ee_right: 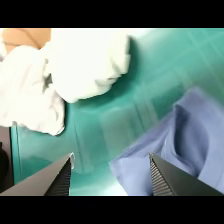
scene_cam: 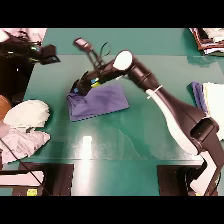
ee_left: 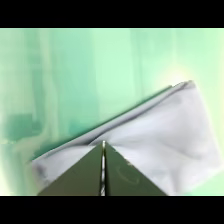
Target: Fold the shirts.
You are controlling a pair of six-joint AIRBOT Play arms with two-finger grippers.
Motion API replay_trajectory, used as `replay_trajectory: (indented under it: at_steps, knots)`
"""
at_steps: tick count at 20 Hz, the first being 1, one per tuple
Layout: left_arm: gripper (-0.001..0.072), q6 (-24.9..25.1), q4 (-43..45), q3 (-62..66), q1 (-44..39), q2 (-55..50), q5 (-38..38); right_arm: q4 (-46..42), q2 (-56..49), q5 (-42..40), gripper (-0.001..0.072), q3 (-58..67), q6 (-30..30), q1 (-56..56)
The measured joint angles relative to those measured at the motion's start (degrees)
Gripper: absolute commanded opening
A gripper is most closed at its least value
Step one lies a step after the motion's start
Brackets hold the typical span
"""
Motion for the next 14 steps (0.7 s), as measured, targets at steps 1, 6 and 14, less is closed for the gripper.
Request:
replay_trajectory:
  at_steps: [1, 6, 14]
  knots:
    - [0.0026, 0.5, 0.1, 0.0, 1.6, 1.7, -1.1, -1.0, 0.2, -0.7, 0.0552, -0.9, -0.4, 0.4]
    - [0.0026, 2.8, 1.9, -2.5, 4.9, 8.3, -8.7, -7.5, 7.0, 1.7, 0.0551, -10.4, 0.7, -5.2]
    - [0.0025, 4.3, -0.1, -20.9, 5.5, 14.3, -8.0, -9.6, 14.2, 7.6, 0.0695, -27.9, 7.2, -25.4]
